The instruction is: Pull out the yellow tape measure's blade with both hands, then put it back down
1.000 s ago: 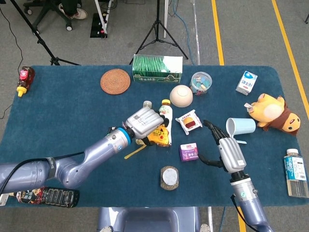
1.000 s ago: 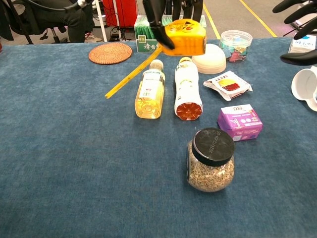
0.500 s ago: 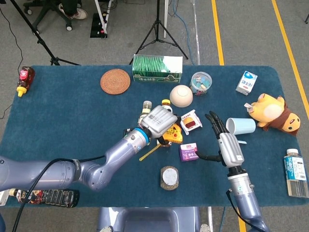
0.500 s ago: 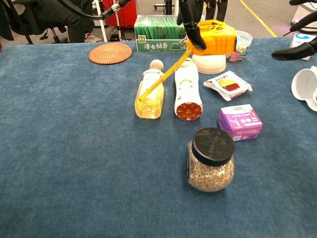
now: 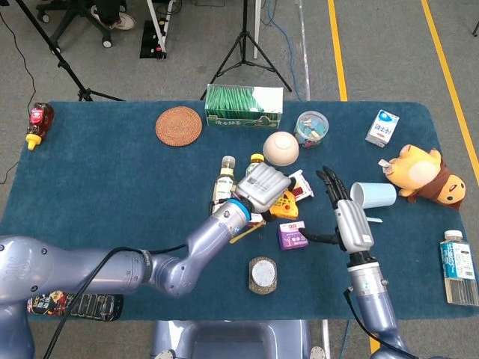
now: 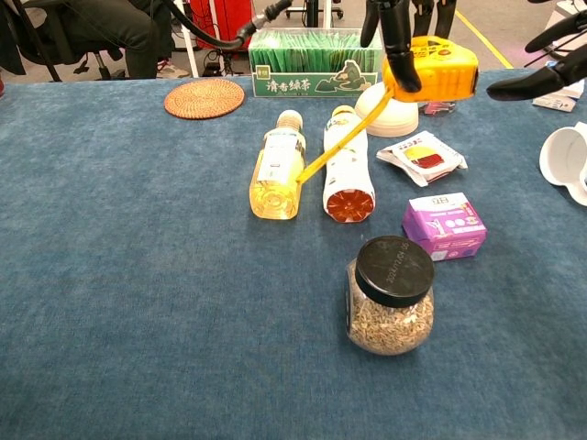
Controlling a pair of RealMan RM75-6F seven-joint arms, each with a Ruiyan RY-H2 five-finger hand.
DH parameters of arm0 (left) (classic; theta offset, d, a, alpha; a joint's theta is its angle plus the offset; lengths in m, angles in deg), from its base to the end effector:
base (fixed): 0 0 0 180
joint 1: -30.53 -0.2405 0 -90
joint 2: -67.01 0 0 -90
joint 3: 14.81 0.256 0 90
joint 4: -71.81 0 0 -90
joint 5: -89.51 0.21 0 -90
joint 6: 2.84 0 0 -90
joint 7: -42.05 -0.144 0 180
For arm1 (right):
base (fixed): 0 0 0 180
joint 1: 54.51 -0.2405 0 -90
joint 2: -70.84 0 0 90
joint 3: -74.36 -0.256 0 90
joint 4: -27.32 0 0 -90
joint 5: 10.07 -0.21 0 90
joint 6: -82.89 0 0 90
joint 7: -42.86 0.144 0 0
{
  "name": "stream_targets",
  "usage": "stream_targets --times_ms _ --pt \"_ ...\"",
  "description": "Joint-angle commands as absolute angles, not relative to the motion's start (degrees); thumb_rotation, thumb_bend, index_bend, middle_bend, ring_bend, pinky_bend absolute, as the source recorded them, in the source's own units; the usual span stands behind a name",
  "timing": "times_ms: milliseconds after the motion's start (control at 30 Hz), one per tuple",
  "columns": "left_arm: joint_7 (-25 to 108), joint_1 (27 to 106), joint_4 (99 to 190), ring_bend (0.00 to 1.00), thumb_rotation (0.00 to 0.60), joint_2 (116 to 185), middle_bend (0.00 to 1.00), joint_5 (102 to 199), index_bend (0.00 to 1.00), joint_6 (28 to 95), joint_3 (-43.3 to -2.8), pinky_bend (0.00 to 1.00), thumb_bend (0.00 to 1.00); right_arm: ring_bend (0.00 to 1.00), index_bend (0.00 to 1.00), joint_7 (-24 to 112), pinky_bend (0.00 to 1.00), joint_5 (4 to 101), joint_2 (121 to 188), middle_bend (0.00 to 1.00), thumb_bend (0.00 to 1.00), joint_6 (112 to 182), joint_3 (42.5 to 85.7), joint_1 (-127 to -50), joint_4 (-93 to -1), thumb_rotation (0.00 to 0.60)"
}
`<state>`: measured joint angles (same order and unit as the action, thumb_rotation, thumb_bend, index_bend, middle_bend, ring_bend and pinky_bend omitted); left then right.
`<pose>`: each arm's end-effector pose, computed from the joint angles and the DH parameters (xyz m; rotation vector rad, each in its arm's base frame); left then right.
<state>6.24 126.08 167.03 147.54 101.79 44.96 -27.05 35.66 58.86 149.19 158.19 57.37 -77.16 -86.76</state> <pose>0.1250 0.3669 -0.0037 -2.1938 -0.7932 -0.9046 -0.1430 -0.2721 0.0883 1.2936 -1.2957 1.4197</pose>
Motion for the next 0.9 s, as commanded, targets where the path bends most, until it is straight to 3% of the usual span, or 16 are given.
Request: stream_targets --times_ms 33,900 --pt "6.0 126.8 165.8 0.31 0.6 148.9 0.41 100.9 0.5 45.6 -27.7 0.42 0.28 0.05 0.0 35.7 0.21 58.5 149.4 0.0 0.14 158.1 57.2 -77.4 -86.8 0.6" --pt "5.7 127.6 163.1 0.32 0.6 152.4 0.41 97.2 0.5 44.8 -30.5 0.42 0.27 0.05 0.0 39.6 0.21 54.0 151.3 0.0 0.14 156.5 55.4 -79.6 -84.6 0.6"
